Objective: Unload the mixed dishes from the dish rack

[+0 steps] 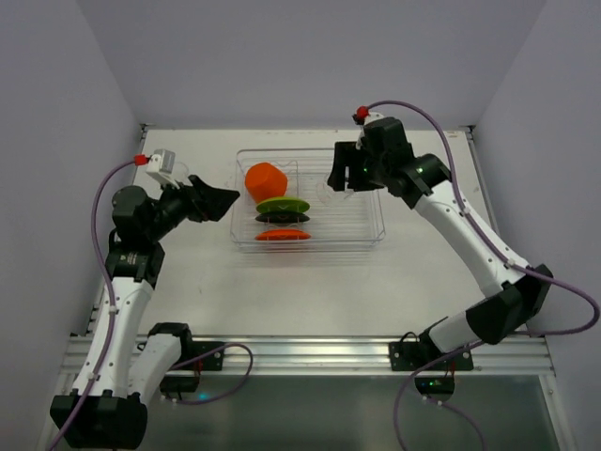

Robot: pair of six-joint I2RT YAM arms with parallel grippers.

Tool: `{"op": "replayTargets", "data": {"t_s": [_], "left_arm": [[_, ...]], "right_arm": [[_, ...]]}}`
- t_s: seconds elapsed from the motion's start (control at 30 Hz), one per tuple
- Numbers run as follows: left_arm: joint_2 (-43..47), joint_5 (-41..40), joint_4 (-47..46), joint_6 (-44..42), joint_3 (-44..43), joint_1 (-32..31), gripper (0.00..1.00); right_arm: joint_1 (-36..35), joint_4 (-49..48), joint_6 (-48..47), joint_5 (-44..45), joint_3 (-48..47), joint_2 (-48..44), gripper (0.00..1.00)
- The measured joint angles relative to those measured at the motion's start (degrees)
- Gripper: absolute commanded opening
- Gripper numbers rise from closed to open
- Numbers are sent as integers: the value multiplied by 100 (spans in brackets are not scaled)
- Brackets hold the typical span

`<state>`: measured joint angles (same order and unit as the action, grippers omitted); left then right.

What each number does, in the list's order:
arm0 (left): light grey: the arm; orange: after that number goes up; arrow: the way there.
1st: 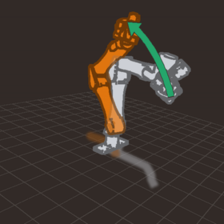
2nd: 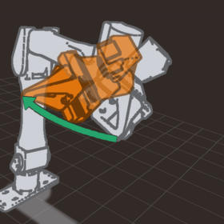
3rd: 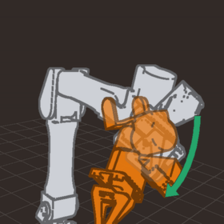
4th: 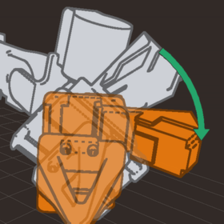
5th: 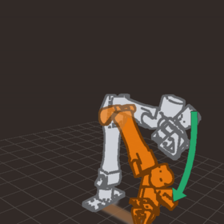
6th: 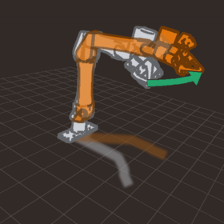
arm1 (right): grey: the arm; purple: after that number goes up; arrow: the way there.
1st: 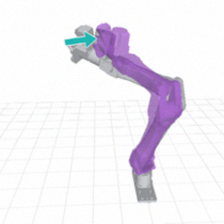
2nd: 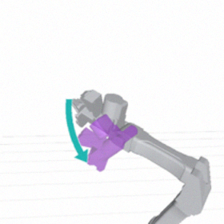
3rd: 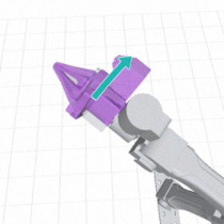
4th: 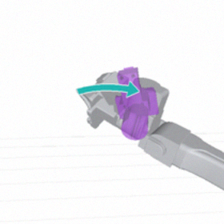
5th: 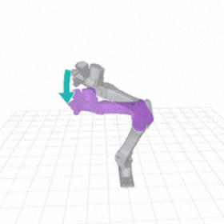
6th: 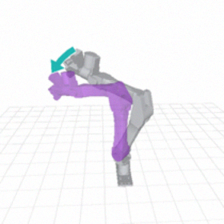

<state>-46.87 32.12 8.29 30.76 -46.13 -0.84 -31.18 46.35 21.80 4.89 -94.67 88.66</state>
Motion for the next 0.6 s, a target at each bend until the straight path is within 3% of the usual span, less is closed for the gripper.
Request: {"op": "replayTargets", "data": {"t_s": [0.4,0.6], "left_arm": [[-70,1849,-2356,1436,551,-15,99],[-168,2258,-3484,2387,769,-321,99]], "right_arm": [[9,-1856,118,-1965,2127,-2391,0],[7,-3191,466,-2903,3154,-3213,0]]}}
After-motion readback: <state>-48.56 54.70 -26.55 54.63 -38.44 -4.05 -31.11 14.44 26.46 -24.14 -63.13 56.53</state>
